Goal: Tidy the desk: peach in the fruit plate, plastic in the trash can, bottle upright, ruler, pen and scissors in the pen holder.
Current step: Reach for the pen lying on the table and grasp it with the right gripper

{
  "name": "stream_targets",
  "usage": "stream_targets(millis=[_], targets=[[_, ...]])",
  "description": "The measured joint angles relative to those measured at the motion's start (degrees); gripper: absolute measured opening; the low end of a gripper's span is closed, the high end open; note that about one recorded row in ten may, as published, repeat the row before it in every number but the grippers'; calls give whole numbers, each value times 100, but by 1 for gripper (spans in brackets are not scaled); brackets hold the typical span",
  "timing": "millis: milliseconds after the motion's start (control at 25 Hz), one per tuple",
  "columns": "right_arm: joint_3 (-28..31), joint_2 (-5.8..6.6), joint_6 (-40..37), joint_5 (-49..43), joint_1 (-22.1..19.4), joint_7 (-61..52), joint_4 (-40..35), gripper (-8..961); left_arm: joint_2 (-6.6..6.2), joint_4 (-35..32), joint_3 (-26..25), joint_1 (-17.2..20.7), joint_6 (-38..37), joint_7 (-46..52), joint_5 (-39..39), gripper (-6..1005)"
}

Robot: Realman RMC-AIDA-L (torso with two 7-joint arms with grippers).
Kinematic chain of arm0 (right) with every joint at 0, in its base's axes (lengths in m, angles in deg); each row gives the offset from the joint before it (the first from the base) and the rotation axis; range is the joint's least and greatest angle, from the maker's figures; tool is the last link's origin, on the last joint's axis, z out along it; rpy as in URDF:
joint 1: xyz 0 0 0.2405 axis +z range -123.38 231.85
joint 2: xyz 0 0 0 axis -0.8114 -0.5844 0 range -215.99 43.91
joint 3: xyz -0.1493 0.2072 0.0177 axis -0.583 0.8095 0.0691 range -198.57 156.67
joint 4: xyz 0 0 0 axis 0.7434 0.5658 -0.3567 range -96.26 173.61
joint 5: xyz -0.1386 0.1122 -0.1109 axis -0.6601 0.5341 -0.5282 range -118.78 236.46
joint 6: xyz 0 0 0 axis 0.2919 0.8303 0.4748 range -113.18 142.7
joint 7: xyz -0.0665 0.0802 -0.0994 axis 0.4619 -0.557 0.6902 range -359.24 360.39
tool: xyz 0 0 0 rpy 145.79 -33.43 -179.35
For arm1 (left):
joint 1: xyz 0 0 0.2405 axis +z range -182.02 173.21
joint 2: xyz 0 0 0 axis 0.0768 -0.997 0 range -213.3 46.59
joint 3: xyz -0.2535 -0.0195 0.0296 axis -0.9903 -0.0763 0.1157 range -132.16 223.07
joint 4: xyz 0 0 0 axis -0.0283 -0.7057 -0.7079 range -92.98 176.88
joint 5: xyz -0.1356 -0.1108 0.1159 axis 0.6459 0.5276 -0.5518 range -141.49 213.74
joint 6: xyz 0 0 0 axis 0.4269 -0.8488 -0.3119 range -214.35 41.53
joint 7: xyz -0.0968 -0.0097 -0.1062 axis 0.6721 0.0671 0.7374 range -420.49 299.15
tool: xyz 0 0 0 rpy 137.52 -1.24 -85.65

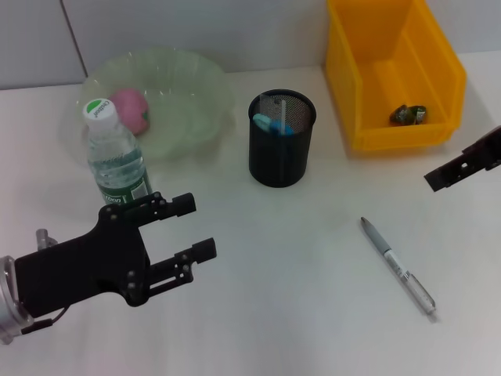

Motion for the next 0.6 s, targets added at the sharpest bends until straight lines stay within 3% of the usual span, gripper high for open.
stream_targets(millis=[600], targets=[[-521, 33, 199, -327, 258, 504, 601, 828, 86, 9, -8, -8, 10, -6, -143, 645]])
